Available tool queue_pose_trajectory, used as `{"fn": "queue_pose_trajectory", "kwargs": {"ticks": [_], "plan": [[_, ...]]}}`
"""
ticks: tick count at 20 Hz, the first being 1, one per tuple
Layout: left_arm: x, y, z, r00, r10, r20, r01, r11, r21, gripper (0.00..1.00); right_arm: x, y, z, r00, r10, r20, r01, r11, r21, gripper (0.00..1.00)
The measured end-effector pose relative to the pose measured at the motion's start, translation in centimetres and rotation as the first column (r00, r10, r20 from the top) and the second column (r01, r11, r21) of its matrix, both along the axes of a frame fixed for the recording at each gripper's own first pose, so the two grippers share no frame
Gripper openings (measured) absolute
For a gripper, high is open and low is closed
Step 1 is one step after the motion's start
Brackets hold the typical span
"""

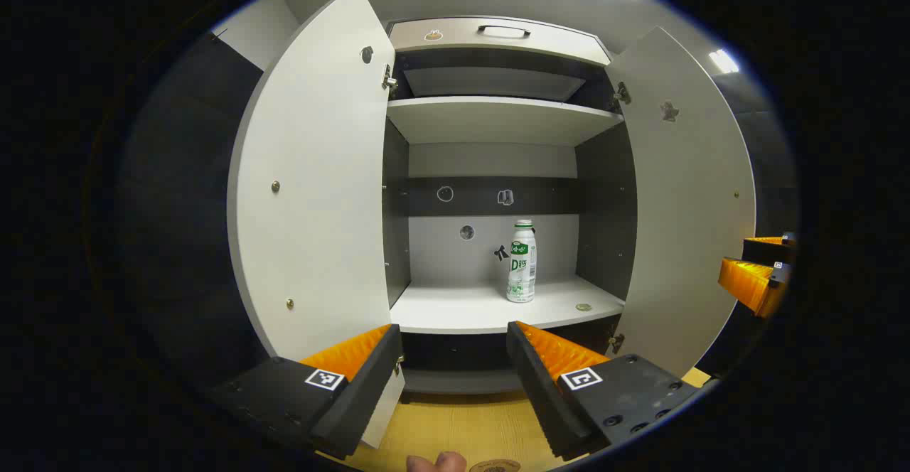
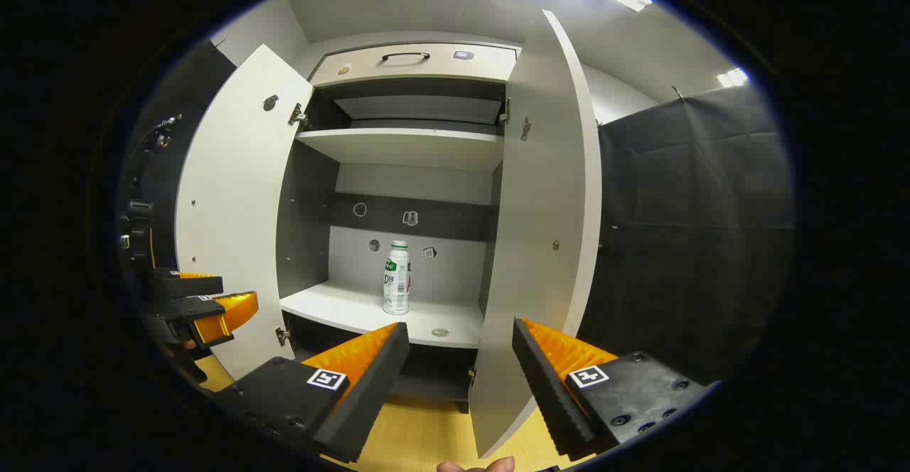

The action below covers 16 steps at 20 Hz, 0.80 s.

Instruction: Grasp the bottle in the cabinet with the left hand and place it on the coaster, then close the right door with the right hand and the left door with the left hand.

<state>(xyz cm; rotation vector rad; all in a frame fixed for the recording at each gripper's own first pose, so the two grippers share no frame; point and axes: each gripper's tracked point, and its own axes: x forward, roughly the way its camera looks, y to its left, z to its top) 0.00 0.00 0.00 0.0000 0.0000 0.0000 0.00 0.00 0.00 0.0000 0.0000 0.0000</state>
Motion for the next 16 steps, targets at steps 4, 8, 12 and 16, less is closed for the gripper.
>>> {"fn": "queue_pose_trajectory", "kwargs": {"ticks": [4,8,12,16], "plan": [[-0.3,-0.2,0.1,1.000,0.001,0.000,-0.001,1.000,0.000,0.95,0.0,-0.6,0.1,1.000,-0.004,0.008,0.004,1.000,0.015,0.97],[-0.6,-0.5,0.3,1.000,-0.005,0.009,0.005,1.000,0.006,0.95,-0.1,-0.7,0.6,1.000,-0.009,0.019,0.009,0.999,0.034,0.97],[-0.9,-0.5,0.6,1.000,-0.005,0.015,0.005,1.000,0.001,0.95,0.1,-0.7,0.9,0.999,-0.014,0.032,0.012,0.999,0.038,0.97],[-1.0,-0.6,0.8,1.000,-0.007,0.021,0.007,1.000,0.011,0.95,0.0,-0.4,1.1,0.999,-0.010,0.037,0.009,0.999,0.031,0.97]]}}
